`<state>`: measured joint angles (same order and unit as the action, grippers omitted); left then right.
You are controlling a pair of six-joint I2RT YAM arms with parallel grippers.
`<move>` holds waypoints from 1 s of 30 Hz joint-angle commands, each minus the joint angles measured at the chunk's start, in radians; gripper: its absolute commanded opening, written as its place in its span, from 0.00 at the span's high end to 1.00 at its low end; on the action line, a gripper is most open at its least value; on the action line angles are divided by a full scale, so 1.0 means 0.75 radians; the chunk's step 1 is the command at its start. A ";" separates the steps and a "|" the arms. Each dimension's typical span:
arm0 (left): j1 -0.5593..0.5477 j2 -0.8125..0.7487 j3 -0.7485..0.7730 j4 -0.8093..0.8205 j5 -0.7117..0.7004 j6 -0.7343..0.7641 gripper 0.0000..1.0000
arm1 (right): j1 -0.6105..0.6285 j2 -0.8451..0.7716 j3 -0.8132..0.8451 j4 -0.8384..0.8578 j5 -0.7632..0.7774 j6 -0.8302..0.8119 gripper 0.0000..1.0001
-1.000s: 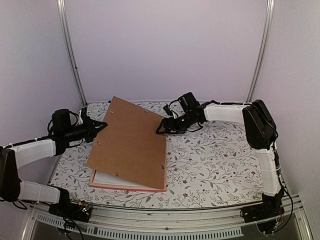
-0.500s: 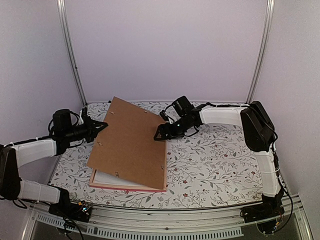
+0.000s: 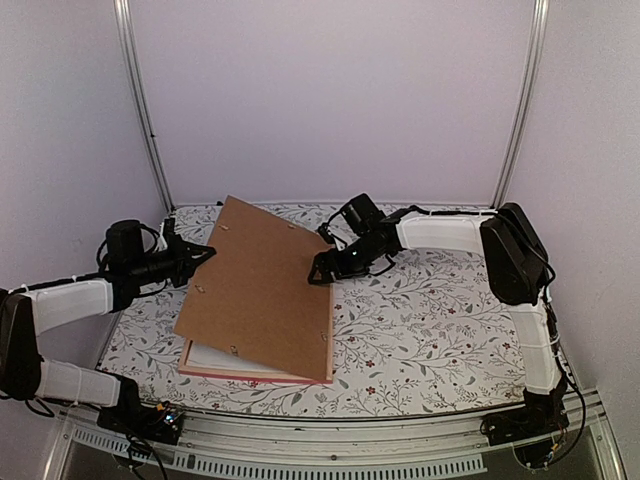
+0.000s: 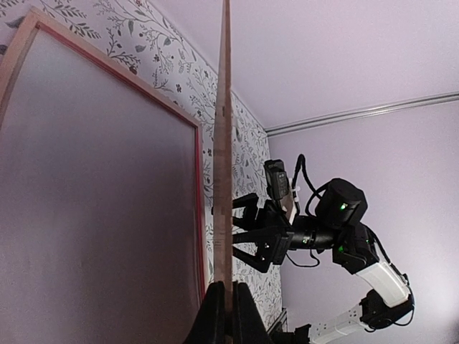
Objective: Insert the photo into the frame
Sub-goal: Place the backboard on the frame body.
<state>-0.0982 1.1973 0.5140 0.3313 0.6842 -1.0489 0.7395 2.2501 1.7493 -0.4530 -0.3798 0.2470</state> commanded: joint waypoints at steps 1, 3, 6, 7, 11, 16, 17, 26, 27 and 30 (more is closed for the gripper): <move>-0.014 -0.021 -0.001 0.100 0.024 -0.021 1.00 | 0.010 -0.042 0.007 0.009 0.048 -0.013 0.04; -0.014 -0.020 -0.006 0.103 0.024 -0.022 1.00 | 0.010 -0.064 -0.008 0.037 0.059 -0.006 0.02; -0.014 -0.023 -0.013 0.108 0.028 -0.025 1.00 | 0.007 -0.082 -0.009 0.055 0.081 -0.001 0.01; -0.014 -0.024 -0.014 0.108 0.029 -0.026 1.00 | 0.004 -0.082 -0.009 0.059 0.080 -0.004 0.01; -0.016 -0.034 -0.016 0.108 0.028 -0.027 1.00 | -0.012 -0.074 -0.007 0.076 0.049 -0.001 0.01; -0.016 -0.034 -0.024 0.110 0.027 -0.026 1.00 | -0.017 -0.061 -0.016 0.117 -0.031 0.003 0.01; -0.016 -0.034 -0.026 0.110 0.027 -0.026 1.00 | -0.018 -0.061 -0.018 0.125 -0.047 0.004 0.01; -0.016 -0.022 -0.021 0.113 0.016 -0.024 1.00 | -0.017 -0.097 -0.071 0.148 -0.109 0.025 0.02; -0.015 -0.021 -0.021 0.117 0.015 -0.027 1.00 | -0.017 -0.103 -0.079 0.151 -0.109 0.027 0.03; -0.016 -0.021 -0.019 0.122 0.016 -0.031 1.00 | -0.017 -0.110 -0.092 0.152 -0.110 0.037 0.03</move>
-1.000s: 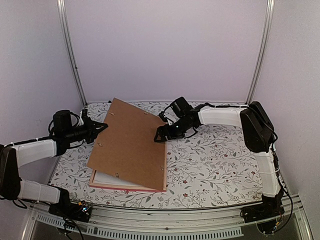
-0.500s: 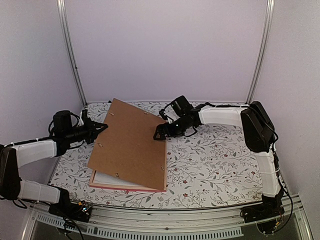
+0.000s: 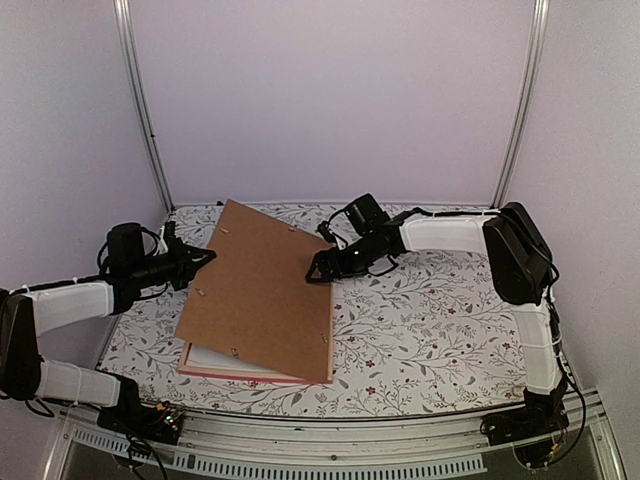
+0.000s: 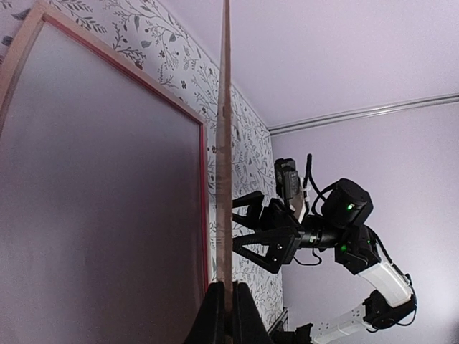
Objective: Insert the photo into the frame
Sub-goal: Place the backboard on the frame body.
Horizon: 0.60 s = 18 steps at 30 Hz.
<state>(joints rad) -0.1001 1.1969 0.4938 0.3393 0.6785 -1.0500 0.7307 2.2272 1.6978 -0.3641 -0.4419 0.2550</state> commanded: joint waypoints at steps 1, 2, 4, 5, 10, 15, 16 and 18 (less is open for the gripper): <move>-0.013 -0.023 0.009 0.110 0.022 -0.032 1.00 | -0.005 -0.080 -0.024 0.032 -0.031 0.029 0.03; -0.014 -0.024 0.010 0.110 0.022 -0.032 1.00 | -0.005 -0.077 -0.027 0.034 -0.036 0.030 0.03; -0.014 -0.025 0.010 0.110 0.018 -0.032 1.00 | -0.006 -0.079 -0.037 0.040 -0.048 0.033 0.04; -0.013 -0.026 0.010 0.110 0.016 -0.031 1.00 | -0.005 -0.081 -0.042 0.044 -0.051 0.034 0.04; -0.014 -0.021 0.006 0.112 0.018 -0.028 1.00 | -0.005 -0.090 -0.049 0.054 -0.064 0.041 0.04; -0.014 -0.021 0.002 0.116 0.016 -0.028 1.00 | -0.006 -0.090 -0.051 0.058 -0.087 0.050 0.05; -0.014 -0.020 0.000 0.116 0.016 -0.028 1.00 | -0.005 -0.091 -0.050 0.059 -0.092 0.050 0.05; -0.014 -0.019 0.000 0.117 0.018 -0.026 1.00 | -0.004 -0.092 -0.051 0.062 -0.102 0.052 0.05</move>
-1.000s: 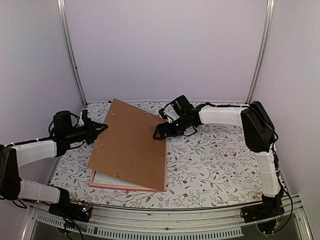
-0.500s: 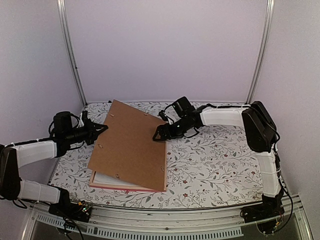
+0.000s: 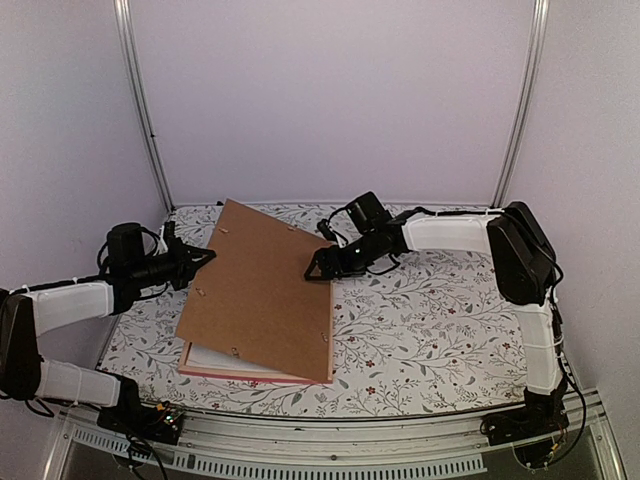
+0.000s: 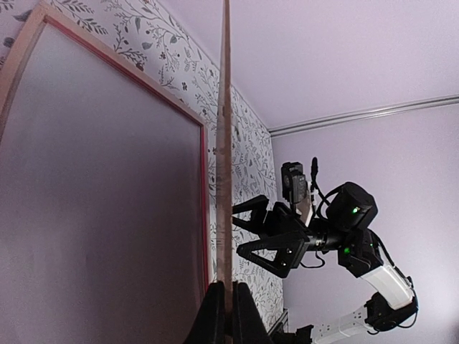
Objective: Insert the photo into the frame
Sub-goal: Place the backboard on the frame body, then press the backboard against the frame body.
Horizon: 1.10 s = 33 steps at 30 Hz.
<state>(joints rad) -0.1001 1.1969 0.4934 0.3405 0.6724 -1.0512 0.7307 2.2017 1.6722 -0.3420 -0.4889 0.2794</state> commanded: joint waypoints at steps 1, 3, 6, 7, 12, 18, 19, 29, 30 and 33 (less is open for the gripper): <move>-0.013 -0.019 0.001 0.116 0.026 -0.024 1.00 | -0.003 -0.056 -0.017 0.035 -0.045 0.022 0.05; -0.014 -0.019 0.001 0.117 0.024 -0.025 1.00 | -0.003 -0.053 -0.017 0.040 -0.056 0.028 0.05; -0.013 -0.017 0.001 0.121 0.025 -0.024 1.00 | -0.003 -0.053 -0.019 0.041 -0.063 0.030 0.06; -0.012 -0.017 -0.001 0.121 0.026 -0.024 1.00 | -0.003 -0.054 -0.020 0.040 -0.062 0.030 0.06; -0.012 -0.015 -0.006 0.124 0.028 -0.024 1.00 | -0.004 -0.083 -0.027 0.036 -0.015 0.030 0.05; -0.012 -0.021 -0.011 0.125 0.030 -0.027 1.00 | -0.004 -0.107 -0.016 0.051 0.035 0.021 0.05; -0.012 -0.022 -0.012 0.127 0.030 -0.026 1.00 | -0.006 -0.098 -0.008 0.051 0.036 0.018 0.04; -0.011 -0.033 -0.013 0.125 0.033 -0.030 1.00 | -0.013 -0.003 0.080 0.052 0.032 0.007 0.04; -0.012 -0.033 -0.014 0.125 0.035 -0.031 1.00 | -0.015 0.007 0.085 0.051 0.031 0.005 0.04; -0.012 -0.033 -0.012 0.125 0.034 -0.032 1.00 | -0.019 0.023 0.092 0.053 0.029 0.006 0.04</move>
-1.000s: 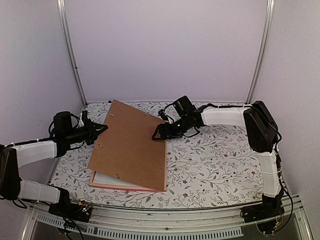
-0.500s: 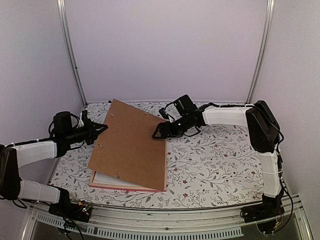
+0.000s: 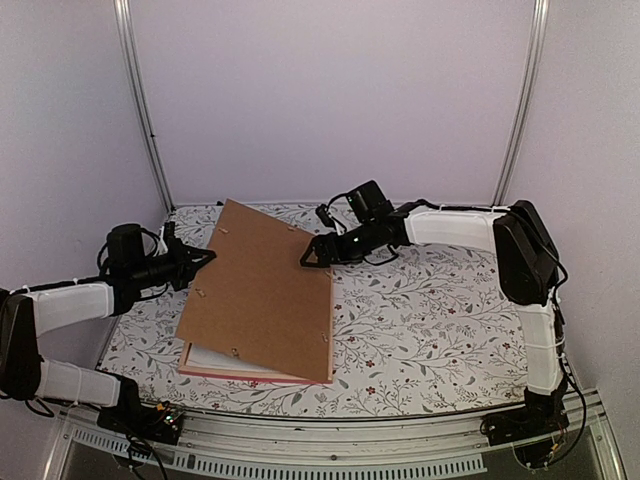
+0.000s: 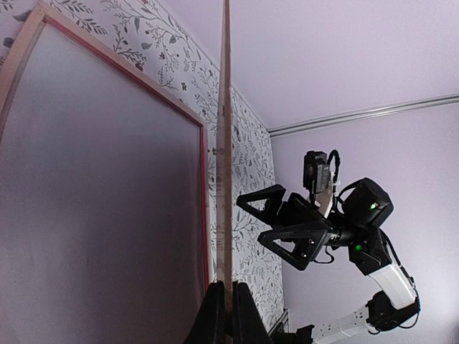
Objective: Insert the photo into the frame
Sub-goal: Press the backboard against the frame body.
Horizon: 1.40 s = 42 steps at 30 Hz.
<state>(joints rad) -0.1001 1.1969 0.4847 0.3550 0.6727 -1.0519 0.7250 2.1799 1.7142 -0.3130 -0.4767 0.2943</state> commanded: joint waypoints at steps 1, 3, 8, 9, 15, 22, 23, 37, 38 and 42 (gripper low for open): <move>-0.013 -0.033 -0.001 0.105 0.034 -0.031 1.00 | -0.013 0.055 0.034 0.013 0.011 -0.014 0.04; -0.012 -0.033 -0.003 0.107 0.034 -0.031 1.00 | -0.016 0.062 0.034 0.014 0.007 -0.014 0.04; -0.013 -0.031 -0.004 0.110 0.031 -0.033 1.00 | -0.021 0.085 0.030 0.014 -0.003 -0.013 0.04; -0.012 -0.031 -0.004 0.110 0.031 -0.033 1.00 | -0.022 0.090 0.029 0.015 -0.005 -0.012 0.04; -0.012 -0.023 -0.007 0.114 0.030 -0.033 1.00 | -0.022 0.114 0.020 0.016 -0.028 -0.010 0.04; -0.012 -0.019 -0.010 0.116 0.024 -0.031 1.00 | -0.022 0.100 -0.027 0.038 -0.057 -0.002 0.04; -0.013 -0.019 -0.009 0.117 0.024 -0.031 1.00 | -0.022 0.097 -0.035 0.044 -0.061 0.001 0.04; -0.011 -0.011 -0.017 0.127 0.014 -0.033 1.00 | -0.022 0.064 -0.096 0.099 -0.125 0.044 0.05; -0.012 -0.009 -0.016 0.128 0.014 -0.032 1.00 | -0.021 0.060 -0.100 0.102 -0.130 0.046 0.05; -0.012 -0.001 -0.018 0.134 0.014 -0.031 1.00 | -0.020 0.056 -0.105 0.117 -0.150 0.056 0.05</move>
<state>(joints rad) -0.1001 1.1973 0.4709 0.3618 0.6647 -1.0523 0.7120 2.2456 1.6478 -0.2512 -0.5510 0.3187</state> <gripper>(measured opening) 0.037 0.947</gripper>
